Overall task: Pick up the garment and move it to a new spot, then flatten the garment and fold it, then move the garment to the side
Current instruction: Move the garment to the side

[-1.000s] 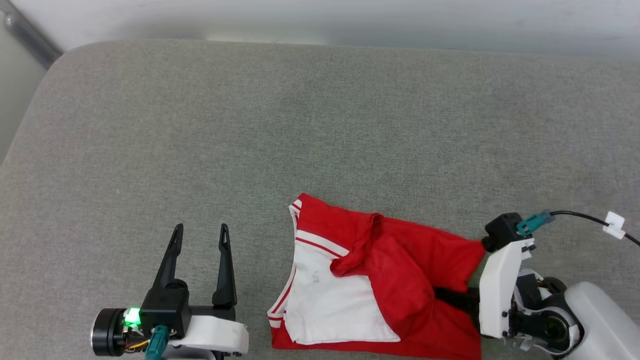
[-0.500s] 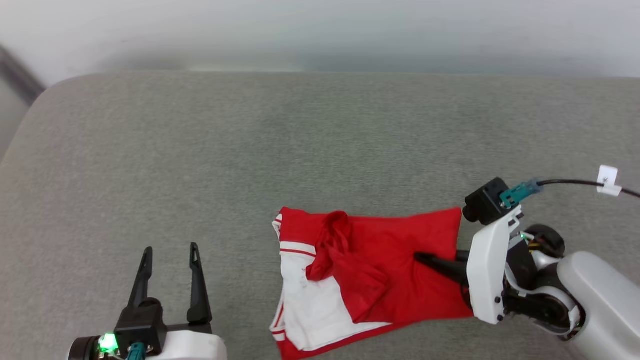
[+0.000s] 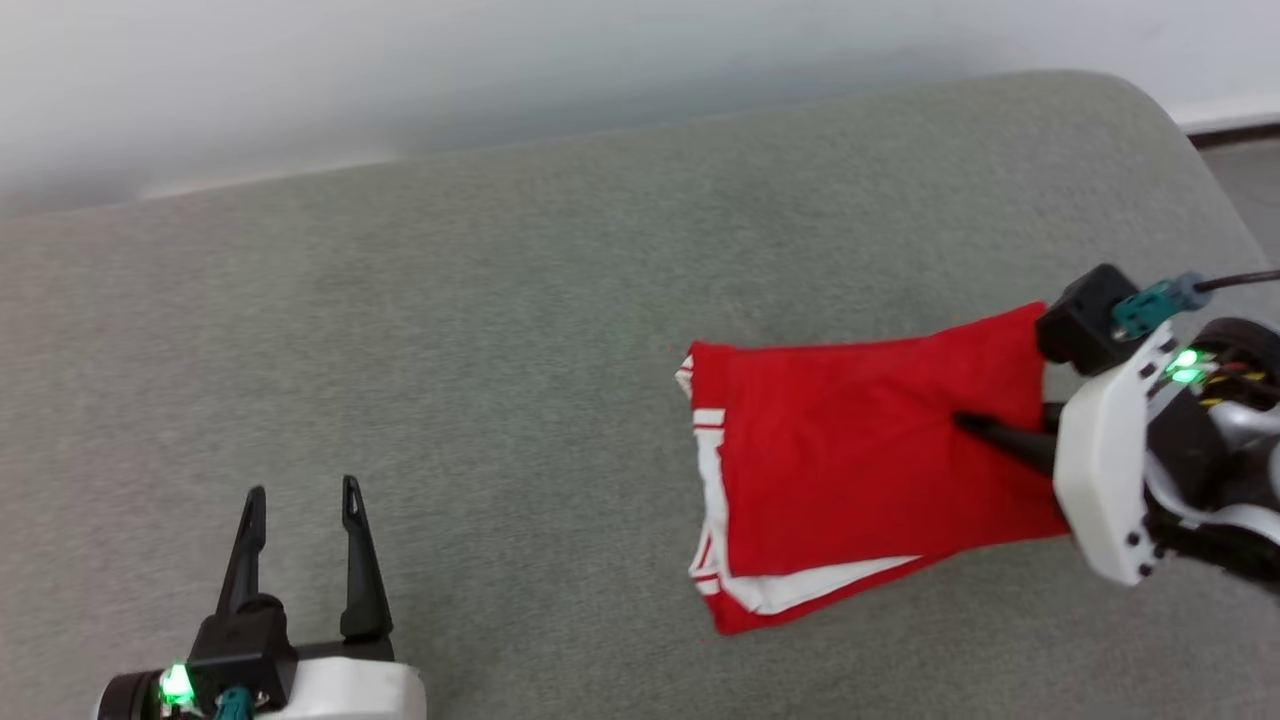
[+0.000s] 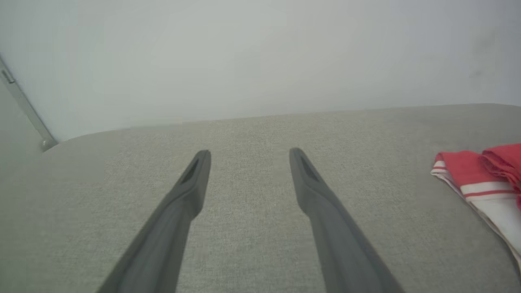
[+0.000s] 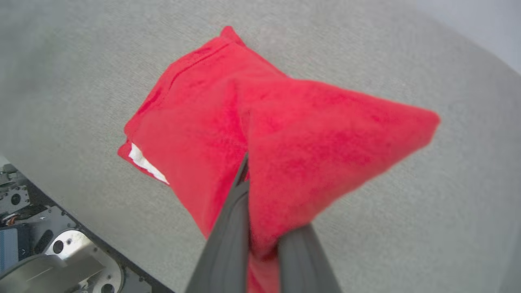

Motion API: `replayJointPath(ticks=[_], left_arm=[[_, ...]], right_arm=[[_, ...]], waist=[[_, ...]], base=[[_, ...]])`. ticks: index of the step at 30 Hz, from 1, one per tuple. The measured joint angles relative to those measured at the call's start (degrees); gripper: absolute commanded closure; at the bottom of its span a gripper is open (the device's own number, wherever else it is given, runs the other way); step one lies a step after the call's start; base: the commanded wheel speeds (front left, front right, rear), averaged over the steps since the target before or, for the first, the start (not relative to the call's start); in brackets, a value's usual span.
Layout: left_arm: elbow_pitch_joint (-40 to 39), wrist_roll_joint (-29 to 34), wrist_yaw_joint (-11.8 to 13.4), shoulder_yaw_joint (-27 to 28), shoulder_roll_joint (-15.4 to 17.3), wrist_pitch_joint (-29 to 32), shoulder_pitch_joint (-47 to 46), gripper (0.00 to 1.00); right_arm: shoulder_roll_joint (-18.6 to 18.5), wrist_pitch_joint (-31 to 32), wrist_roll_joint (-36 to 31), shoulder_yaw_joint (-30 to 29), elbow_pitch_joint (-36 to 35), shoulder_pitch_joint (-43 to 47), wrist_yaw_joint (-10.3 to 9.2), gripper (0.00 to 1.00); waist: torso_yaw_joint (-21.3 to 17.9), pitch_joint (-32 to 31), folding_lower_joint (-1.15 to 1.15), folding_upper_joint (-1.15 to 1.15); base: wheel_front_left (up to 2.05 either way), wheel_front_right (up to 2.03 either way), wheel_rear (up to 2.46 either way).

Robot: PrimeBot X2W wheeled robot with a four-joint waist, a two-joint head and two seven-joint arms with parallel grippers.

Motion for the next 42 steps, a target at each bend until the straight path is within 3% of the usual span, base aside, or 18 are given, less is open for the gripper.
replayJointPath(ticks=[7,14,27,32,33,34,42], left_arm=[[-0.4,1.1,-1.7,0.5,0.6,0.0,-3.6,0.0],[-1.8,1.8,-2.9,1.5,2.7,0.0,-6.9,0.0],[-5.4,2.4,-2.8,1.5,4.4,0.0,-10.1,0.0],[-6.0,2.5,-2.4,0.9,4.5,0.0,-10.5,0.0],[-5.9,2.5,-2.4,0.7,4.4,0.0,-10.5,0.0],[-5.6,2.5,-2.3,0.6,4.4,0.0,-10.4,0.0],[-4.3,2.0,-1.4,-0.6,3.2,0.0,-8.1,0.0]], right_arm=[[-5.9,-1.1,-4.6,-1.3,5.6,-4.7,0.0,1.0],[-8.6,-3.8,-10.8,-2.3,14.7,-11.6,0.01,1.0],[-6.8,-8.3,-16.6,-10.3,33.9,-17.5,0.02,1.0],[-2.2,-10.7,-16.4,-13.9,39.8,-17.6,0.01,1.0],[-1.6,-10.8,-16.9,-13.8,40.4,-17.6,0.02,0.12],[-1.1,-11.9,-17.5,-14.1,40.9,-17.6,0.02,0.0],[1.4,-21.2,-26.9,-19.6,46.0,-20.0,0.01,0.0]], waist=[[-4.1,5.5,0.0,0.0],[-6.2,12.1,0.0,0.0],[-6.5,21.6,0.0,0.0],[-6.5,22.4,0.0,0.0],[-6.4,22.1,0.0,0.0],[-6.4,21.7,0.0,0.0],[-5.2,16.2,0.0,0.0]], base=[[0.0,0.0,0.0],[0.0,0.0,0.0],[0.0,0.0,0.0],[0.0,0.0,0.0],[0.0,0.0,0.0],[0.0,0.0,0.0],[0.0,0.0,0.0]])
